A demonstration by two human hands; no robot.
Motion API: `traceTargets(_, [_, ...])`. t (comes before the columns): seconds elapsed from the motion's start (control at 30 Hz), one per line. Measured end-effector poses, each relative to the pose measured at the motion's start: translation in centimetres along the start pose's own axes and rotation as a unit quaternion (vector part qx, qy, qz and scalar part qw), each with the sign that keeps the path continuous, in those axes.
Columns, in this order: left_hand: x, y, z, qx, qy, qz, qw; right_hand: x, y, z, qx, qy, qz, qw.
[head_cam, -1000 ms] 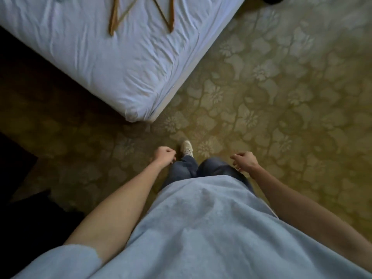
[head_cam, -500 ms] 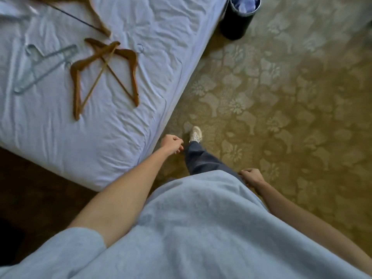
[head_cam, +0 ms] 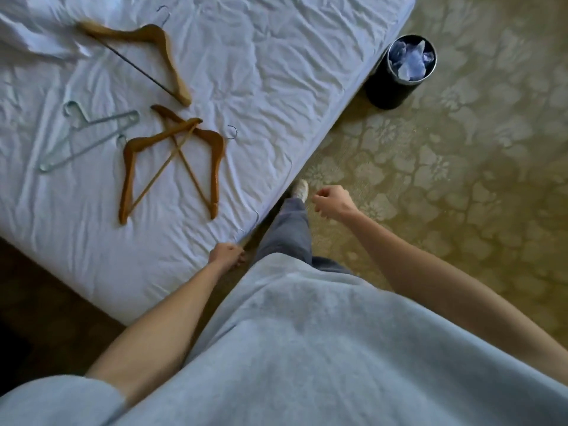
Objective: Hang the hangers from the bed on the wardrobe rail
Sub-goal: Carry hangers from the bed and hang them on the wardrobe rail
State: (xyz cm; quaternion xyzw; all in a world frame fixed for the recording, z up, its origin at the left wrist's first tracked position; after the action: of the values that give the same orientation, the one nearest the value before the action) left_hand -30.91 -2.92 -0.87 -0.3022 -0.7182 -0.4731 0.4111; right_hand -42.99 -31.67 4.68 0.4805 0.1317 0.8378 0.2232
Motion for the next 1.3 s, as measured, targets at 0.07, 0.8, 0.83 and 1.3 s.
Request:
traceTargets(0.07, [-1.3,0.0,-0.8,0.012,0.017,0.004,1.000,-2.8,0.6,3.3,0.018,0.025,0.011,0.999])
traceTargets(0.8, [-9.0,3.2,-23.6,0.319,0.089,-0.072,0.941,-26.3,10.7,17.9,0.373,0.051,0.165,0.912])
traceTargets(0.83, [-9.6,3.4,-23.7,0.331,0.098,-0.080,0.935,-27.2,9.8,18.4,0.390,0.060,0.180,0.901])
traceTargets(1.3, [-26.2,17.7,-19.1,0.472,0.199,-0.317,0.798,-32.5,-14.8,22.3,0.414,0.045,0.376,0.827])
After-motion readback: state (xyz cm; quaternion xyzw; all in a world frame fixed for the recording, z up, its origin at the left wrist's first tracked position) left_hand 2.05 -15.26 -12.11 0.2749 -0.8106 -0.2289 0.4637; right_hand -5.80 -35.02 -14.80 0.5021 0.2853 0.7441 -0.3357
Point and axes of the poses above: each hand's wrist, its own x-axis away from the middle knuckle, its own y-axis out of the back of the hand, z = x × y, the point moved 1 cm from there along -x, towards the middle knuckle, and after that the axes turned 2 degrees about -z, right-handed, at the moved point
